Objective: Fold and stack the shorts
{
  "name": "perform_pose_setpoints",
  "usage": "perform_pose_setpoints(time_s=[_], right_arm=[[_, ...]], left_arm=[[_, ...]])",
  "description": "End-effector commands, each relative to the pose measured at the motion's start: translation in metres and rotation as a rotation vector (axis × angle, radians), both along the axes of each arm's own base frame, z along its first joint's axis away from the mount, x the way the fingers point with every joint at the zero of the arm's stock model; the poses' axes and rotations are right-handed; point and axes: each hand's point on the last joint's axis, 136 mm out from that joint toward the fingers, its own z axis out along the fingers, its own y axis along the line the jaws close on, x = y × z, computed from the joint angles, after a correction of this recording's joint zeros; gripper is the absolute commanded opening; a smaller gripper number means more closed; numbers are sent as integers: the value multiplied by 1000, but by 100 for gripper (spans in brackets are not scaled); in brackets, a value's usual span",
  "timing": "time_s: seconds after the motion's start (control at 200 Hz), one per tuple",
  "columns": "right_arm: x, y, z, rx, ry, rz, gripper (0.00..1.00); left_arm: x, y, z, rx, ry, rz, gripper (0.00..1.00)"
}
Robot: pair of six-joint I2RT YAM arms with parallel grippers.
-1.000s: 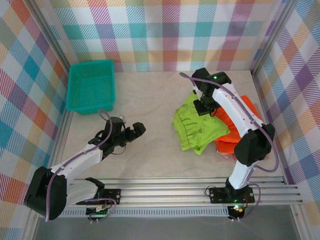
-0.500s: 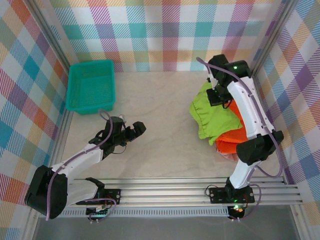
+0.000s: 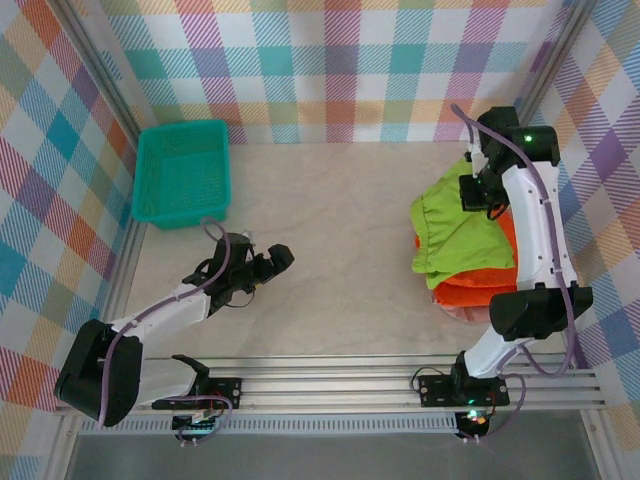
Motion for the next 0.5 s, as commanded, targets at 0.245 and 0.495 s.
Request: perform_pose_setpoints(time_s=[0.245,0.495], right_arm=[[41,-52,-36,-221,32,30,2],[41,-89,-46,-276,43,-52,4]], left_arm=[[13,-8,14,-9,-21,-33,100],[18,-12,6,-12,-12,-47,100]])
